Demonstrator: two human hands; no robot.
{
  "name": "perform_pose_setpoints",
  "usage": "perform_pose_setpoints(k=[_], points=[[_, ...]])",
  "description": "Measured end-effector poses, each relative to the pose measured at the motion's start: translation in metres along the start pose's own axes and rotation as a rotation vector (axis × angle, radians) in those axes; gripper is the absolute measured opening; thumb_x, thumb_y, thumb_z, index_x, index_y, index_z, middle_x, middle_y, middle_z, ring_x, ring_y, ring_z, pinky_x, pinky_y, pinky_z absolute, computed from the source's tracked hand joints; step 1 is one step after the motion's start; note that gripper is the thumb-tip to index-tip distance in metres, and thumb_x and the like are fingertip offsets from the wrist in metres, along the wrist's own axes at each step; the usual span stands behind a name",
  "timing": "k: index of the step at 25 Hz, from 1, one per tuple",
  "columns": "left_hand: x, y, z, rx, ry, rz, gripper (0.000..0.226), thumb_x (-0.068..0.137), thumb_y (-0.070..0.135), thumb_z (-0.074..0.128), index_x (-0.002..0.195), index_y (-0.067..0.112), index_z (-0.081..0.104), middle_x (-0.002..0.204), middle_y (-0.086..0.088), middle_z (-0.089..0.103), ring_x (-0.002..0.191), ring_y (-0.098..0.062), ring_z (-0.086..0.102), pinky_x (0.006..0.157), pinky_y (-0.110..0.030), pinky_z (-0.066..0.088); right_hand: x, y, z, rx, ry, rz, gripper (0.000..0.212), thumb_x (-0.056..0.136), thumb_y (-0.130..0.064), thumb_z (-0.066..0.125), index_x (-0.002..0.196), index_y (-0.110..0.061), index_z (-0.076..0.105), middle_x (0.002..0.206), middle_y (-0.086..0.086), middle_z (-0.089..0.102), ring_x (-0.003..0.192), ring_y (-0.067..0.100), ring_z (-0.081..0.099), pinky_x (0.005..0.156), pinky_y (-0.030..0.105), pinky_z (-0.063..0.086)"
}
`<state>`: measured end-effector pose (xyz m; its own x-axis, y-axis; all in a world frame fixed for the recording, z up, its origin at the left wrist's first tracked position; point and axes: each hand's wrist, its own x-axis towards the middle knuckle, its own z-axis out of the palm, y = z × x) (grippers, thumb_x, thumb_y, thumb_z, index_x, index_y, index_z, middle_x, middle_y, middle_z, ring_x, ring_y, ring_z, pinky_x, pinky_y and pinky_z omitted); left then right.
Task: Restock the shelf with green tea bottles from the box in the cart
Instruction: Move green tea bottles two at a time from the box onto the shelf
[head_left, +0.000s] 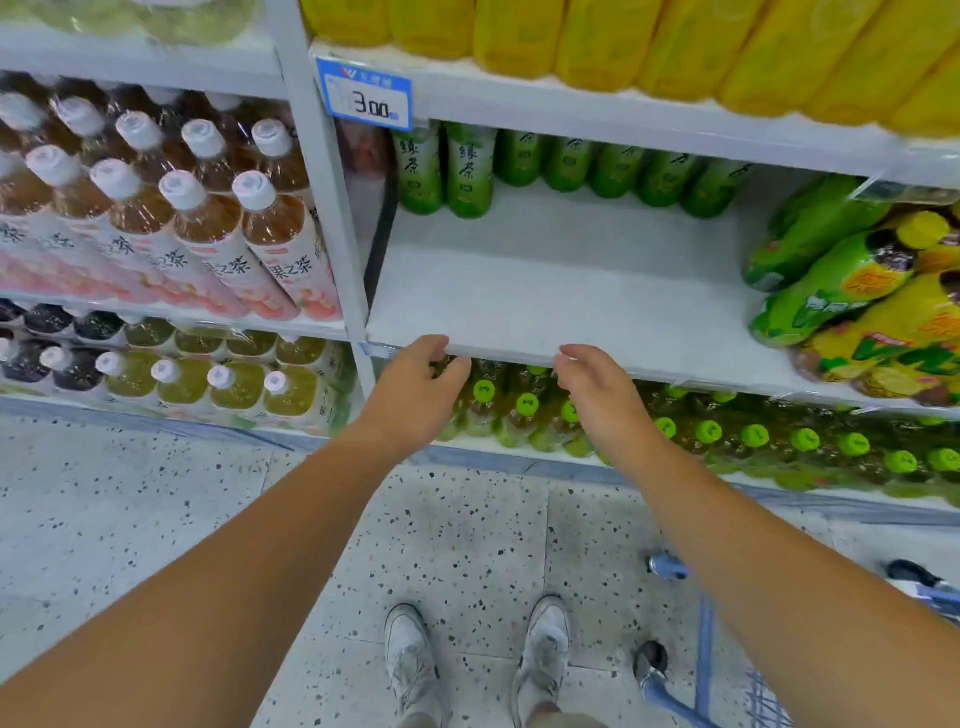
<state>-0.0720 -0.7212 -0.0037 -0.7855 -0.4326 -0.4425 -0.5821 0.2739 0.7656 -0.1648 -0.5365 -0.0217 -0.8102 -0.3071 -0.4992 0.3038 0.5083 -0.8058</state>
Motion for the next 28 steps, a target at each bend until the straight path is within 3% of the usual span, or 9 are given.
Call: perform_pose_setpoints(k=[4,6,10,15,20,23,28], points=[[-0.083,0.029,-0.001,0.106,-0.056,0.024,0.057,0.102,0.040,0.050,0.153,0.017,0.039,0.150,0.002,0.046,0.128,-0.015,0.049,0.092,-0.022,0.042,-0.085,0.001,-0.037,-0.024,0.025,0.043,0.046,0.101,-0.039,0.051,0.142,-0.018,0.050,0.119,-0.010,0.056,0.110,0.010,0.055,0.089,0.026,0.038],[-0.120,0.048,0.006,0.160,-0.057,0.063,0.057,0.102,0.039,0.051,0.153,0.014,0.039,0.151,-0.001,0.046,0.134,-0.017,0.047,0.102,-0.028,0.040,-0.117,0.002,-0.053,-0.021,0.051,0.032,0.045,0.101,-0.038,0.051,0.141,-0.017,0.050,0.114,-0.011,0.054,0.111,0.011,0.054,0.087,0.023,0.037],[-0.176,0.088,0.027,0.172,-0.035,0.137,0.059,0.100,0.043,0.053,0.152,0.017,0.040,0.149,0.001,0.048,0.135,-0.017,0.046,0.112,-0.041,0.039,-0.172,0.005,-0.088,0.034,0.067,0.018,0.045,0.101,-0.037,0.051,0.141,-0.017,0.050,0.122,-0.007,0.054,0.112,0.009,0.051,0.090,0.024,0.036],[-0.212,0.125,0.059,-0.007,-0.076,0.144,0.057,0.100,0.039,0.055,0.151,0.018,0.040,0.145,0.001,0.051,0.130,-0.015,0.050,0.110,-0.042,0.042,-0.225,0.031,-0.142,0.050,0.111,0.046,0.044,0.101,-0.039,0.051,0.141,-0.021,0.051,0.135,0.001,0.055,0.118,0.012,0.052,0.094,0.028,0.039],[-0.224,0.163,0.085,-0.103,-0.121,0.128,0.048,0.102,0.041,0.051,0.146,0.022,0.045,0.127,0.010,0.052,0.115,-0.011,0.049,0.100,-0.038,0.044,-0.267,0.051,-0.188,0.100,0.275,0.098,0.046,0.102,-0.040,0.049,0.142,-0.019,0.049,0.136,0.000,0.056,0.113,0.012,0.052,0.094,0.029,0.041],[-0.228,0.174,0.106,-0.071,-0.245,0.169,0.043,0.103,0.040,0.049,0.142,0.023,0.051,0.134,0.007,0.053,0.115,-0.010,0.048,0.097,-0.033,0.039,-0.297,0.065,-0.204,0.178,0.389,0.151,0.045,0.101,-0.043,0.048,0.141,-0.021,0.050,0.131,-0.005,0.055,0.115,0.012,0.054,0.092,0.030,0.042],[-0.253,0.190,0.162,0.017,-0.456,0.262,0.046,0.102,0.042,0.050,0.144,0.022,0.050,0.135,0.007,0.053,0.119,-0.011,0.050,0.098,-0.035,0.041,-0.354,0.092,-0.231,0.242,0.635,0.240,0.040,0.100,-0.042,0.052,0.134,-0.022,0.055,0.125,-0.006,0.061,0.113,0.013,0.059,0.092,0.029,0.045]])
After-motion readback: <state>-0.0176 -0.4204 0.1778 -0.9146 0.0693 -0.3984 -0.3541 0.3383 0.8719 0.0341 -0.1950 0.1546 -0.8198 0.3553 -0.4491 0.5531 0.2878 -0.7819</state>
